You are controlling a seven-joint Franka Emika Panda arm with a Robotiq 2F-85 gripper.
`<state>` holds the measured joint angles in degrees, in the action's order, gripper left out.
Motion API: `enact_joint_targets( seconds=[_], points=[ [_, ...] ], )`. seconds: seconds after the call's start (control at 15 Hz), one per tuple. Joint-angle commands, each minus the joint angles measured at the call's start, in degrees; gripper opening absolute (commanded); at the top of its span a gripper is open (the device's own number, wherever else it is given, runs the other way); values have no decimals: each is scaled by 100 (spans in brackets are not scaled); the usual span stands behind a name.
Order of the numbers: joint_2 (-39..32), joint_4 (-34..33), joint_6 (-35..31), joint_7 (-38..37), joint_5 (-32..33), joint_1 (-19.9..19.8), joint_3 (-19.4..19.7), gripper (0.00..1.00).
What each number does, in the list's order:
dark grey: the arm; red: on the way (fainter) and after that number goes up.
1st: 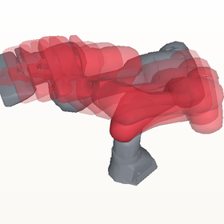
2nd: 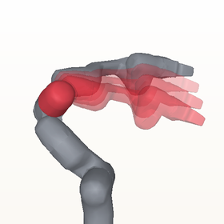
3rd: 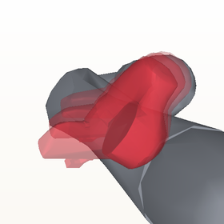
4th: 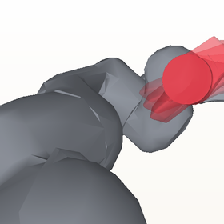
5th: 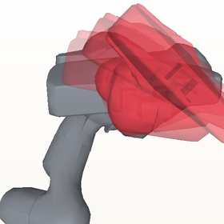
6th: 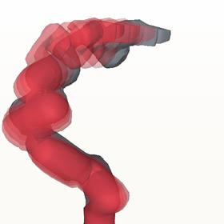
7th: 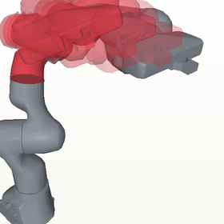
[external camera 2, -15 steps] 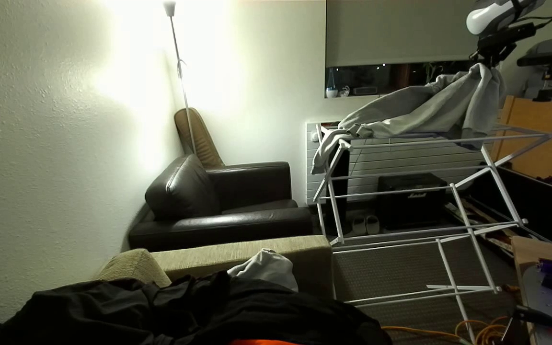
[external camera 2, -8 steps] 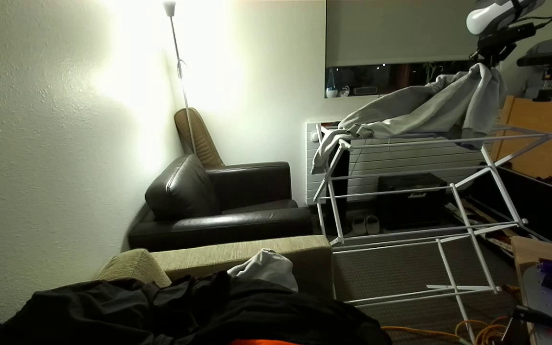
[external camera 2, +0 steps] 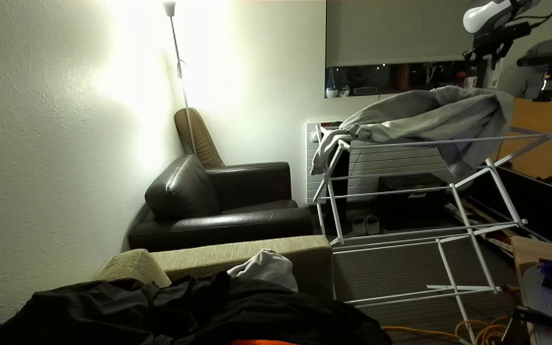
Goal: Put the white jersey on the cloth hanger
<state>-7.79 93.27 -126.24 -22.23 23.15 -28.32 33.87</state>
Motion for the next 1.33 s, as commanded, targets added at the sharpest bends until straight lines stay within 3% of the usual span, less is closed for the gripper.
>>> enact_joint_targets(
  seconds=[0.0,0.13,0.27,0.8,1.27],
  points=[
    [655,355,-34,79,32,278,-234,80],
    [897,417,66,67,30,403,-431,93],
    [1116,532,174,4,66,502,-668,99],
    [1516,973,856,-379,116,865,-1543,100],
    [1407,1023,1259,-374,-23,1142,-1913,100]
  ],
)
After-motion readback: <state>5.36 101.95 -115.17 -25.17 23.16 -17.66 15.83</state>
